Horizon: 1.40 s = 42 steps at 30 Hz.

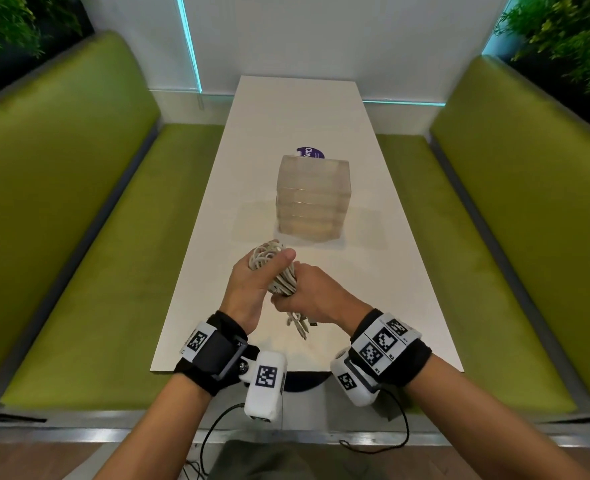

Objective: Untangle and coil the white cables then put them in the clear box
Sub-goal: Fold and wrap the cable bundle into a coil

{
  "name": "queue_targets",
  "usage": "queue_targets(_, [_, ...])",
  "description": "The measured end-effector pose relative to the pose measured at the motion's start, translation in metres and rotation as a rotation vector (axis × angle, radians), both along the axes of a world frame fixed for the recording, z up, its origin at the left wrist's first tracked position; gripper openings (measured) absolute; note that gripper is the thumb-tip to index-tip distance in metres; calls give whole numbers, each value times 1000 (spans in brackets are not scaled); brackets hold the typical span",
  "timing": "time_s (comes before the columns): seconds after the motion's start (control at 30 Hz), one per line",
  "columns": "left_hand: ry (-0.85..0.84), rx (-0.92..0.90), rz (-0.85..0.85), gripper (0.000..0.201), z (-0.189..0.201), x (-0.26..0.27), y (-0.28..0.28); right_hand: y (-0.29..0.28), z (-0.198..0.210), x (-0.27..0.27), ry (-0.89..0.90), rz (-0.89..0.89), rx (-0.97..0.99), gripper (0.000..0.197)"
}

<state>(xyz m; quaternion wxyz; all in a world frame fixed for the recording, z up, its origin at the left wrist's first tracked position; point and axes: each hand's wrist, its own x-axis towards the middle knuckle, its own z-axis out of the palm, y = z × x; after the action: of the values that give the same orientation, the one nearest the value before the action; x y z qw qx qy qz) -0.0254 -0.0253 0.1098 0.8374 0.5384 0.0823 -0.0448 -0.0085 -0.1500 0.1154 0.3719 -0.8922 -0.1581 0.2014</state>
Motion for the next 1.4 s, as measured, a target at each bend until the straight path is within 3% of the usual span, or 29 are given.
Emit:
queue_targets(0.13, [-16, 37, 1, 13, 5, 2, -4, -4, -2, -3, 115, 42, 150, 10])
queue_targets(0.27, [-44, 59, 18, 19, 7, 2, -6, -4, 0, -8, 200, 70, 327, 4])
queue_targets(0.43, [-43, 82, 46, 20, 8, 1, -8, -3, -1, -8, 174, 53, 341, 14])
queue_targets(0.5, [-70, 70, -17, 49, 3, 2, -5, -7, -3, -5, 164, 18, 366, 15])
queue_targets(0.57, [-72, 134, -179, 95, -10, 3, 8, -12, -4, -1, 168, -42, 467, 13])
queue_targets(0.6, [-49, 202, -278, 107, -15, 1, 13, -15, -3, 1, 162, -85, 524, 12])
queue_targets(0.63, [-25, 296, -372, 105, -19, -3, 15, -18, -2, 2, 163, -135, 584, 11])
queue_targets(0.7, [-30, 492, -526, 61, -28, -10, 16, -22, 4, 6, 179, -218, 685, 12])
queue_targets(0.77, [-65, 587, -561, 14, -29, -13, 14, -25, 8, 9, 196, -229, 718, 13])
queue_targets(0.8, [-85, 622, -566, 8, -28, -13, 14, -27, 10, 9, 206, -217, 712, 12])
queue_targets(0.9, [-146, 820, -593, 13, -24, -9, 20, -32, 11, 12, 245, -140, 584, 12])
queue_targets(1.0, [-201, 1004, -617, 16, -23, -5, 21, -38, 8, 19, 190, -17, 292, 18])
queue_targets(1.1, [-228, 1079, -675, 19, -22, -2, 20, -41, 6, 21, 241, 88, 111, 18])
queue_targets(1.27, [-251, 1069, -647, 21, -15, -1, 14, -42, 8, 14, 341, 144, 104, 24])
queue_targets(1.4, [-236, 985, -604, 15, -10, 3, 16, -44, 1, 10, 351, 107, 205, 26])
